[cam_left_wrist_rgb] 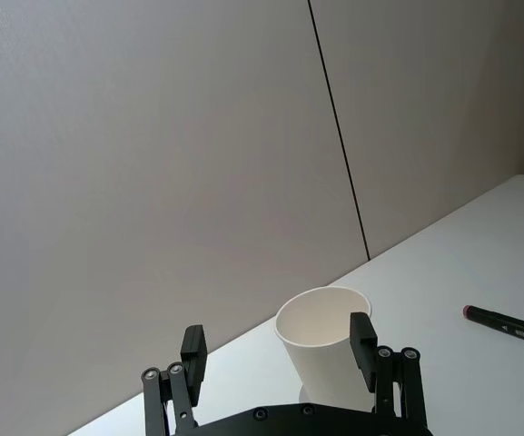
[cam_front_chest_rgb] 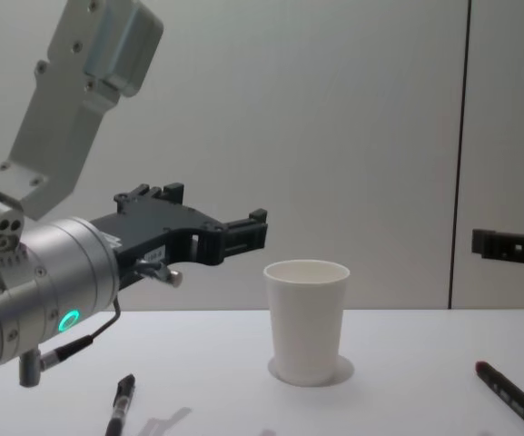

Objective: Place the pen into the pen holder.

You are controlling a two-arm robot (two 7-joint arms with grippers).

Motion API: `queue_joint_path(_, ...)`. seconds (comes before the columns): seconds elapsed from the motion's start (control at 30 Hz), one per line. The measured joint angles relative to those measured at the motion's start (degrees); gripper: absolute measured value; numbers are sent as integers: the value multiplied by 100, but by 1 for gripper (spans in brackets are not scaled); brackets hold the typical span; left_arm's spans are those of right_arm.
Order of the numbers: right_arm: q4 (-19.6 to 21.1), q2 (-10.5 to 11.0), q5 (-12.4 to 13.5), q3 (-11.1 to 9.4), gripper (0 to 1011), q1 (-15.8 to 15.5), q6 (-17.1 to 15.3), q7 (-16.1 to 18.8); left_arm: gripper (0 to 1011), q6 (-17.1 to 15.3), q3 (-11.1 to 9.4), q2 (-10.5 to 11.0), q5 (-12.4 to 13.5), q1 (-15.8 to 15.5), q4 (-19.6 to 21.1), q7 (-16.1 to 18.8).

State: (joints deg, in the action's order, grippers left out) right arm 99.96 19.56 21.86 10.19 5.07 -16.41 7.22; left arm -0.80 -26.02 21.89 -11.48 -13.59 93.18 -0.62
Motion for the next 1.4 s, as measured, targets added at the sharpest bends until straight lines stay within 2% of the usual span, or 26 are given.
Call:
queue_joint_path(0.03, 0, 0, 0, 0, 1001, 0, 0, 0, 1004, 0, 0, 0, 0, 0, 0, 0)
queue_joint_path(0.53, -375, -103, 118, -52, 1001, 543, -1121, 28, 1004, 0, 0, 0, 0, 0, 0, 0)
queue_joint_path(0.57, -375, -103, 118, -52, 1001, 543, -1121, 28, 1004, 0, 0, 0, 0, 0, 0, 0)
queue_joint_path(0.97, -724, -222, 154, -89, 1001, 1076, -1968, -63, 1004, 0, 0, 0, 0, 0, 0, 0)
queue_joint_path(1.4, -1160, -375, 153, -90, 1001, 1546, -2543, -161, 1004, 0, 0, 0, 0, 0, 0, 0)
